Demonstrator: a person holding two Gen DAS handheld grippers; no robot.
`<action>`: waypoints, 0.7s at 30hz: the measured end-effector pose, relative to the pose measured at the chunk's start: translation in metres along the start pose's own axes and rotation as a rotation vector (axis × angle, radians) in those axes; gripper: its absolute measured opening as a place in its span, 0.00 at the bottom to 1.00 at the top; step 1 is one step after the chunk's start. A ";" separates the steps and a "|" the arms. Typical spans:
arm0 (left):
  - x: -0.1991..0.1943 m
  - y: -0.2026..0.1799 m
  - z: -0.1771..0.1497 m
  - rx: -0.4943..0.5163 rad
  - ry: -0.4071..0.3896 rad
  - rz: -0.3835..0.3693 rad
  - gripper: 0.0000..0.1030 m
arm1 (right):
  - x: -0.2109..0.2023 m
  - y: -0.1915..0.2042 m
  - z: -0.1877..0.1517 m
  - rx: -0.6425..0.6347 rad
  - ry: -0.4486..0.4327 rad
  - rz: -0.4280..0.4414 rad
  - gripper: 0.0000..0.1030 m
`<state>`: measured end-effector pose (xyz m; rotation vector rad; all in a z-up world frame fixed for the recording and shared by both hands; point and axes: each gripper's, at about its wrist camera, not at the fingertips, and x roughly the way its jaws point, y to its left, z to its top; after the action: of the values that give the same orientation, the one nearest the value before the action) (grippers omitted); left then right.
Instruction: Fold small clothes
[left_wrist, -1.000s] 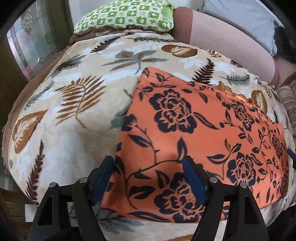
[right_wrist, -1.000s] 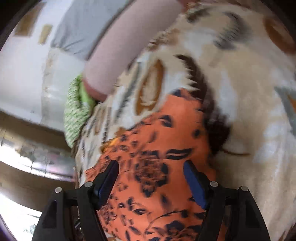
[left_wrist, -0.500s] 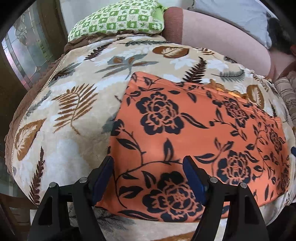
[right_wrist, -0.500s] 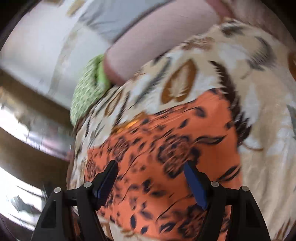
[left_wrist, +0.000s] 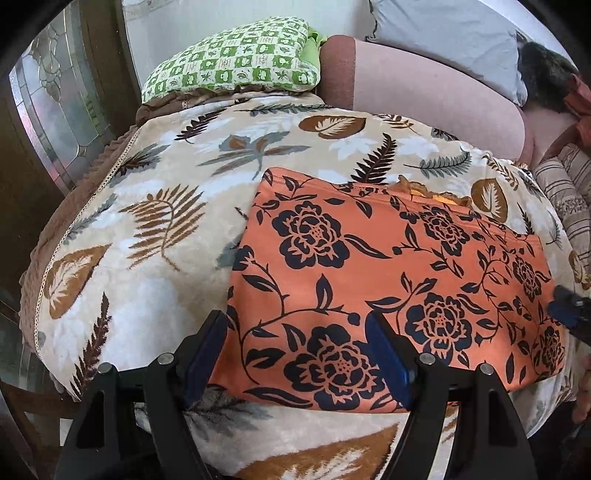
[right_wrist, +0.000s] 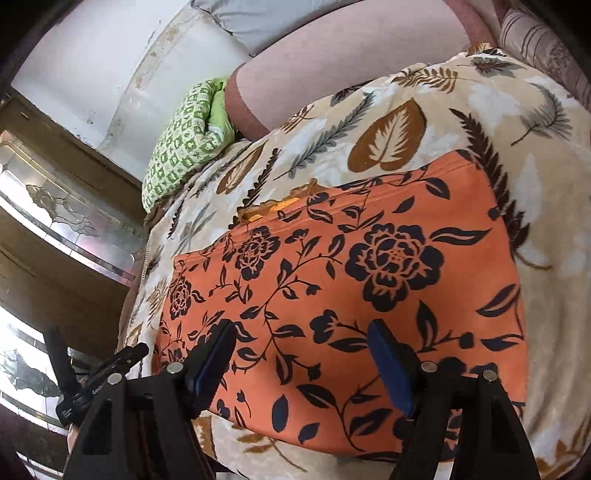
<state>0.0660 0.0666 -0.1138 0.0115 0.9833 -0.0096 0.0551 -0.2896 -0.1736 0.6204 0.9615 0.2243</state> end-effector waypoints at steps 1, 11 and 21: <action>-0.001 -0.001 -0.001 0.003 0.000 -0.005 0.75 | 0.014 -0.012 -0.003 0.025 0.030 -0.042 0.74; -0.010 0.001 -0.006 -0.094 -0.093 -0.027 0.75 | -0.063 0.020 -0.034 0.008 -0.143 -0.042 0.74; -0.045 -0.014 0.004 -0.116 -0.178 -0.067 0.80 | -0.113 0.036 -0.074 -0.037 -0.241 -0.079 0.74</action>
<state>0.0441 0.0524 -0.0748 -0.1270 0.8046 -0.0143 -0.0659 -0.2818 -0.1050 0.5598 0.7461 0.0940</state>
